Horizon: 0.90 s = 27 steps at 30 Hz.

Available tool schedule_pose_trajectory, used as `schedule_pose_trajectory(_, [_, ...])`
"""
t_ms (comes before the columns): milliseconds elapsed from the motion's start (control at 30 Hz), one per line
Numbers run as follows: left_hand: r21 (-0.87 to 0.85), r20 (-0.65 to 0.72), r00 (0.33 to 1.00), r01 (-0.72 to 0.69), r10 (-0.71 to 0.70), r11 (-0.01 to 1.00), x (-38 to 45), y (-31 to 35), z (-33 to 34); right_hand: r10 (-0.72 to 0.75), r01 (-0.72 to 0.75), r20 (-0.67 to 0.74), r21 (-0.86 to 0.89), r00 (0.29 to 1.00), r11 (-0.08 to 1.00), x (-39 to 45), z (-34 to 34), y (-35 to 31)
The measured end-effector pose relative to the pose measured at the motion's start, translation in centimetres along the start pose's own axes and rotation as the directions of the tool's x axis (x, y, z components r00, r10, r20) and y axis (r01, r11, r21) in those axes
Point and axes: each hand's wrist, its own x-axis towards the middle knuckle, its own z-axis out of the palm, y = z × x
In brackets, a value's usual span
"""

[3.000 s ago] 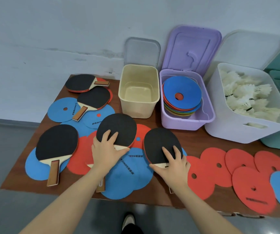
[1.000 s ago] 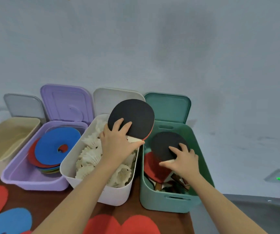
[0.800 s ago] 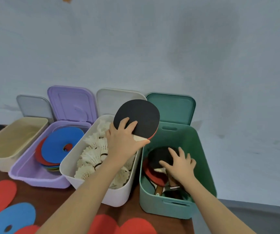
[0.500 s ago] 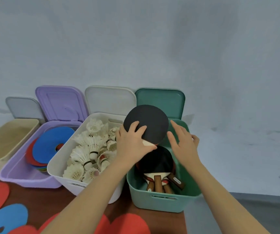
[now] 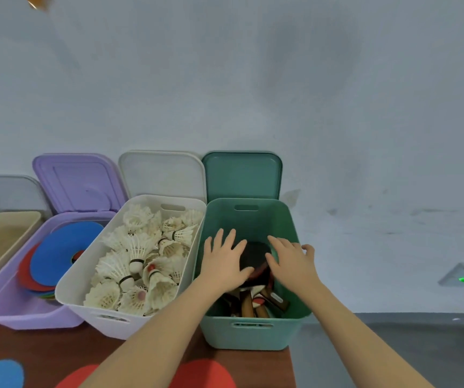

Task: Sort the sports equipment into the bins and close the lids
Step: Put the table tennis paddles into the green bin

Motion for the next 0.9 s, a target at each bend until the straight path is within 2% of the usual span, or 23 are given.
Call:
schedule_pose_trajectory(200, [-0.097, -0.205, 0.978, 0.019, -0.039, 0.995, -2.7, -1.0, -1.3, 0.0, 0.011, -0.104, 0.099, 0.995, 0.995, -2.0, -0.2, -2.0])
schedule_pose_trajectory(333, [-0.147, -0.286, 0.956, 0.021, -0.063, 0.989, -5.5, -2.7, -2.3, -0.089, 0.116, -0.175, 0.151, 0.981, 0.982, -3.3, -0.3, -4.3])
schedule_pose_trajectory(500, [-0.162, -0.344, 0.937, 0.006, -0.062, 0.987, -9.8, -6.8, -3.8, -0.22, 0.256, -0.2, 0.183, 0.955, 0.949, -4.1, 0.1, -7.7])
schedule_pose_trajectory(633, [-0.194, -0.334, 0.933, 0.07, -0.133, 0.979, -13.7, -11.0, -4.1, -0.311, 0.356, -0.22, 0.206, 0.924, 0.912, -5.7, 0.9, -12.2])
schedule_pose_trajectory(767, [-0.225, -0.324, 0.931, 0.095, -0.166, 0.97, -17.4, -14.7, -4.3, -0.351, 0.409, -0.258, 0.22, 0.9, 0.886, -7.6, 1.9, -16.8])
schedule_pose_trajectory(900, [-0.235, -0.324, 0.929, 0.103, -0.177, 0.967, -20.8, -19.1, -4.2, -0.346, 0.399, -0.233, 0.246, 0.909, 0.883, -9.5, 2.6, -21.9])
